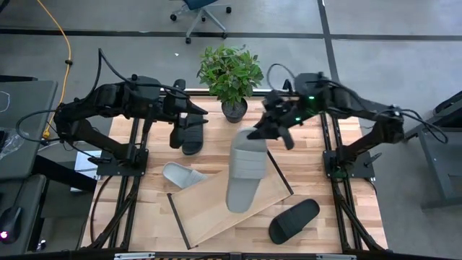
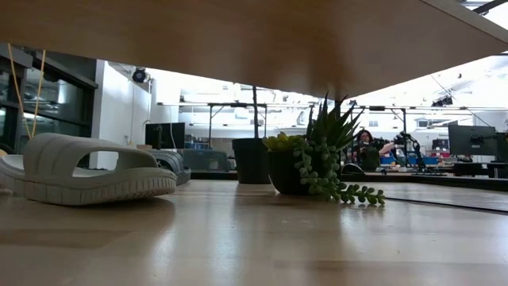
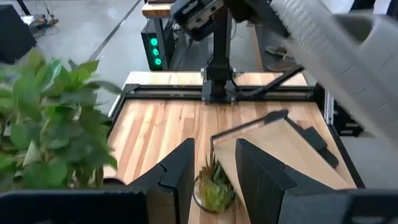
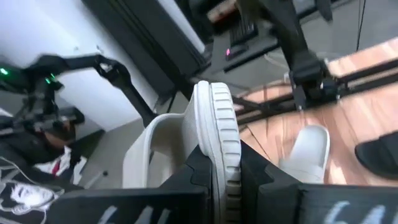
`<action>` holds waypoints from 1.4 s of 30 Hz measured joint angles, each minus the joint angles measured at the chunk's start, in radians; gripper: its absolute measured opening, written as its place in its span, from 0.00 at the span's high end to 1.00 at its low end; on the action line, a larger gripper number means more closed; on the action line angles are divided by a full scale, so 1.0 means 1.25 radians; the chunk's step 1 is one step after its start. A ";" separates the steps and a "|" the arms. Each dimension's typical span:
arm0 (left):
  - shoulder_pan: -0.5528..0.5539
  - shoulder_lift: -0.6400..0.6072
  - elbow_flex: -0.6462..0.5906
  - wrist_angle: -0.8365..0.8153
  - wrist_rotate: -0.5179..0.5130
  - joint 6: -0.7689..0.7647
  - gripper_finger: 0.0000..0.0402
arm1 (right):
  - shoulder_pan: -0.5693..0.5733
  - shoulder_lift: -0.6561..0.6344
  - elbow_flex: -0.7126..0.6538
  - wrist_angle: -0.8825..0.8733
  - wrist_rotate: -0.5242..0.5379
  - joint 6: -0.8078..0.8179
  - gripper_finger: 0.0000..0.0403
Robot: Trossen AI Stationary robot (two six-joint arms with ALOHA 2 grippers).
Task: Pick and place slides into the shelf
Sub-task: Put the right gray slipper on the shelf
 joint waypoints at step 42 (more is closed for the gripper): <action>0.000 -0.090 0.000 -0.113 -0.024 -0.058 0.74 | 0.005 0.313 0.000 0.160 -0.284 -0.031 0.97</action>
